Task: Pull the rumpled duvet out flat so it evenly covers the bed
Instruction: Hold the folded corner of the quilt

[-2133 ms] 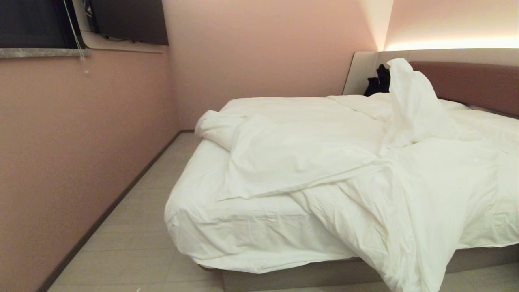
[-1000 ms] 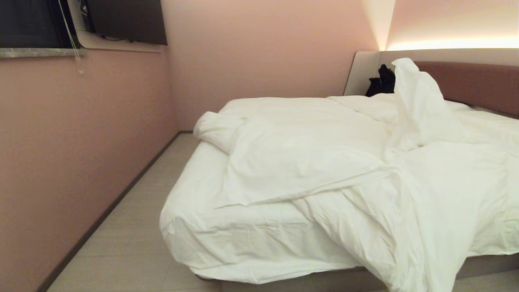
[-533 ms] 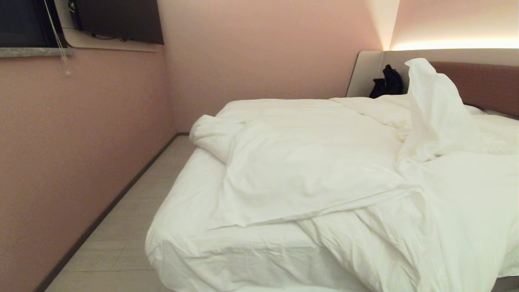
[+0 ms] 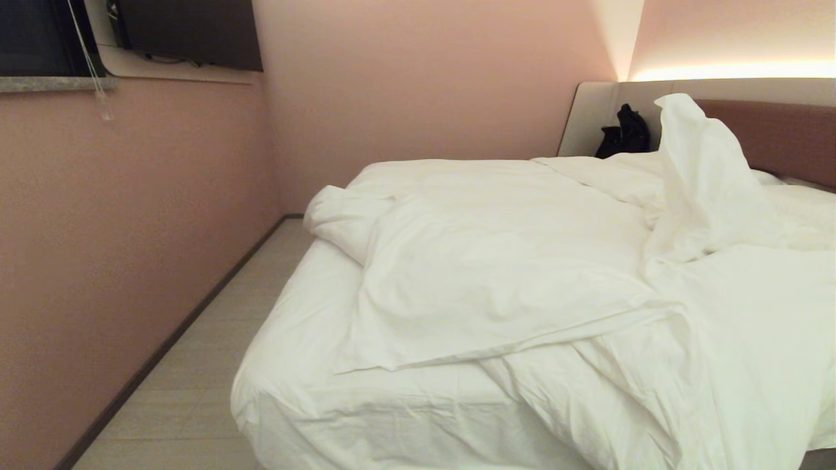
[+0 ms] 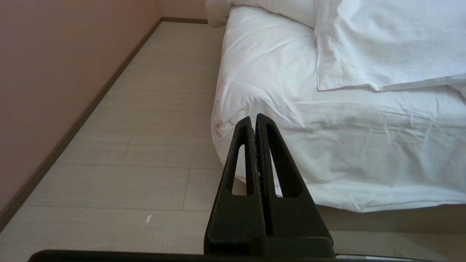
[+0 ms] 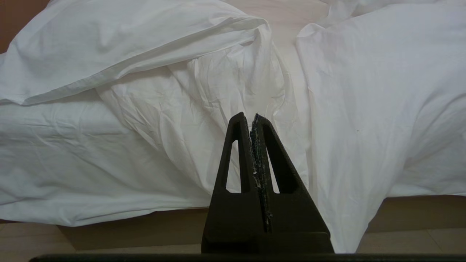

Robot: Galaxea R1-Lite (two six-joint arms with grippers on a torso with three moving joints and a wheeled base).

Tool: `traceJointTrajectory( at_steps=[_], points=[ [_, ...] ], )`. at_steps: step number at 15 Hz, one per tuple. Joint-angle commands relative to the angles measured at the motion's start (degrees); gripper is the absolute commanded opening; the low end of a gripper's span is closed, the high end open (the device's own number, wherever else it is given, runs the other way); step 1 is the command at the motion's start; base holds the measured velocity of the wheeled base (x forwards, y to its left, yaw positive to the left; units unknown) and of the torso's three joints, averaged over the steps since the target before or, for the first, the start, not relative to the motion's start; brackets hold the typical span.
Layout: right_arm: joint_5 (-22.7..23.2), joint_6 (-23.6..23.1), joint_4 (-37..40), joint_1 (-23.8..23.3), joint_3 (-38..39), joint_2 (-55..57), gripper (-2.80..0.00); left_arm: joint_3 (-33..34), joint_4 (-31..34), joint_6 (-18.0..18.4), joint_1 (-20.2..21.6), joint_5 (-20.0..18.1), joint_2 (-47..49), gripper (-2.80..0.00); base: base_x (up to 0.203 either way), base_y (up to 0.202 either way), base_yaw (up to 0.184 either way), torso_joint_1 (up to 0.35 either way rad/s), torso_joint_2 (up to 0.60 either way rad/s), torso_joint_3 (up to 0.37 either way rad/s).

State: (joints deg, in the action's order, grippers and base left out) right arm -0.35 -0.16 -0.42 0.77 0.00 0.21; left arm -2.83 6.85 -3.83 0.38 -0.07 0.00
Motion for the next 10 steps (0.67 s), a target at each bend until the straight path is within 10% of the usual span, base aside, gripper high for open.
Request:
traceJointTrajectory(
  at_steps=[1, 10],
  points=[
    [0.00, -0.02, -0.02, 0.02, 0.00, -0.03, -2.80, 0.02, 0.05, 0.14, 0.06, -0.02, 0.00, -2.80, 0.000, 0.000, 0.000, 0.000, 0.00, 0.000],
    [0.00, -0.02, -0.02, 0.02, 0.00, -0.03, -2.80, 0.02, 0.00, 0.31, 0.06, 0.16, 0.00, -2.80, 0.000, 0.000, 0.000, 0.000, 0.00, 0.000]
  ],
)
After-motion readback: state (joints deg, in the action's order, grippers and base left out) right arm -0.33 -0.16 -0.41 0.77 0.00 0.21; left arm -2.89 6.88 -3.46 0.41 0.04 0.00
